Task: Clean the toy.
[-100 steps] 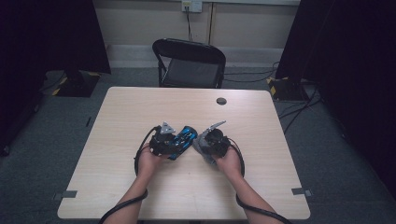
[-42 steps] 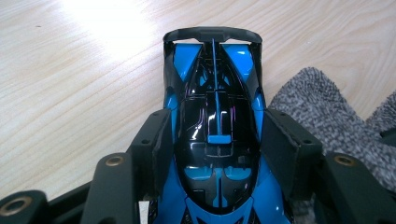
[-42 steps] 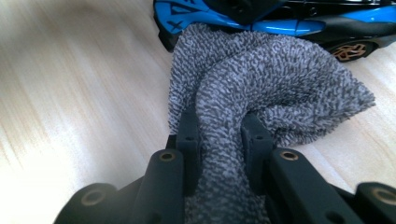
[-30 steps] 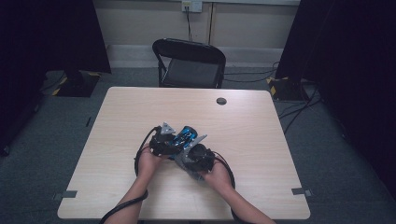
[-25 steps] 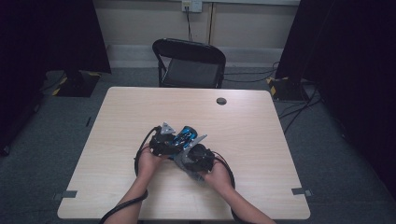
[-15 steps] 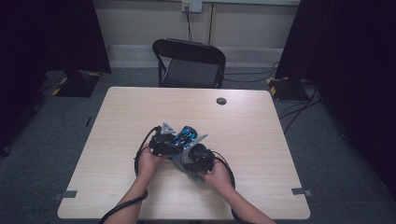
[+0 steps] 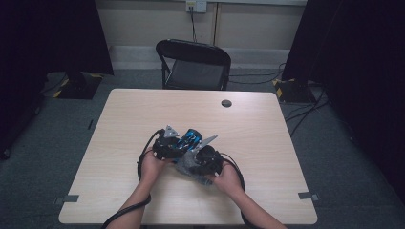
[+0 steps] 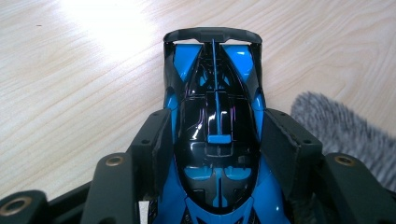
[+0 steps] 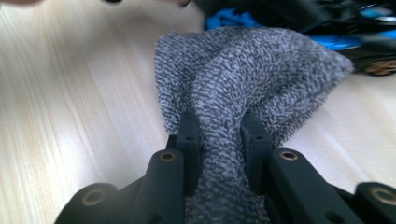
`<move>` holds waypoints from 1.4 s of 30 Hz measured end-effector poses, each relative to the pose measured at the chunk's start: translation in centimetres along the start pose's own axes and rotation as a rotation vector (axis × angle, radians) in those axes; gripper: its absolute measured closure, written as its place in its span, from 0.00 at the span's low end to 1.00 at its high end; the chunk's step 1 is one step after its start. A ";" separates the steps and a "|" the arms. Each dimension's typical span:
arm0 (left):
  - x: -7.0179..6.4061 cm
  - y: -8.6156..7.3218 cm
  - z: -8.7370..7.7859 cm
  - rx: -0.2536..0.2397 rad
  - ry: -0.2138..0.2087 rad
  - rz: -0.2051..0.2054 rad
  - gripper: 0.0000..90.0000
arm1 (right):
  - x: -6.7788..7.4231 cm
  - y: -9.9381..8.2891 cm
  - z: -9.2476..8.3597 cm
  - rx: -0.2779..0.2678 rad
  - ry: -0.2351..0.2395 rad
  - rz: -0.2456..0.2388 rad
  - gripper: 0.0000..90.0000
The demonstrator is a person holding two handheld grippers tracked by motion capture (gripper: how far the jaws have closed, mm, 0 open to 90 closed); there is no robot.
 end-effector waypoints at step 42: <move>0.1 0.0 -0.1 0.006 0.000 0.004 0.49 | -10.0 -3.1 -2.0 0.040 -0.268 0.216 0.82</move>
Point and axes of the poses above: each handheld gripper's, and its own axes: z roughly forward along the jaws, y roughly out of its top, x roughly to its left, the point moved 3 cm from there along z, roughly forward along the jaws, and after that the axes turned 10 degrees about -z, right-handed, at the moved point
